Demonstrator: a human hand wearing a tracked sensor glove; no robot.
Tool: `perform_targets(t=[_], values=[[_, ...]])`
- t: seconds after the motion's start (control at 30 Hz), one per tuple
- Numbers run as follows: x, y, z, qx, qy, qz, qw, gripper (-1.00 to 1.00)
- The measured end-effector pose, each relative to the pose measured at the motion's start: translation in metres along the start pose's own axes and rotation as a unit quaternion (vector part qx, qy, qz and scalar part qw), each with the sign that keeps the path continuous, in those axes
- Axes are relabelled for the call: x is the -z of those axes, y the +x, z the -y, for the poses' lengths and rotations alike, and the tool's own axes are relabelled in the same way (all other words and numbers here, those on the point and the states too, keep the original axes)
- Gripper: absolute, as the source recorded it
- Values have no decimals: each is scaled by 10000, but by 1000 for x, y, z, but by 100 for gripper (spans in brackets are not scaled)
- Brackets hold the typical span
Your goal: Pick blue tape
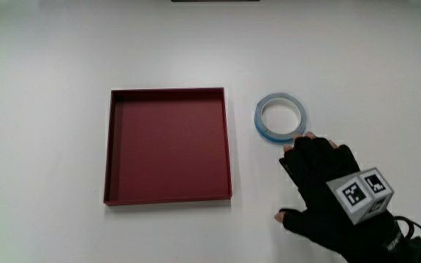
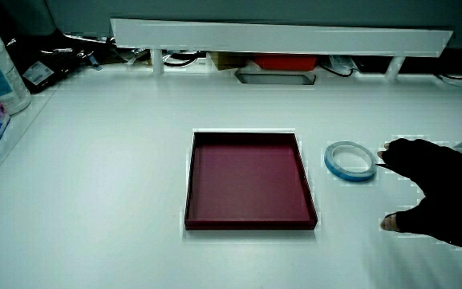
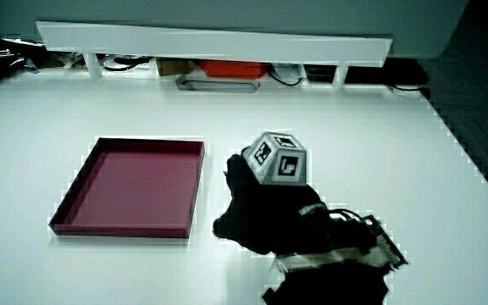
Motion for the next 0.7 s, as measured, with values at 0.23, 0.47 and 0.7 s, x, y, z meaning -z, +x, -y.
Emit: perform_targets(t=[0.23,0.47,0.7], values=[[3,22,-22,89,215,-26,9997,0],[6,44,-50,352,215,-126,9991,0],[13,60,-77,450,229,-261,9984,0]])
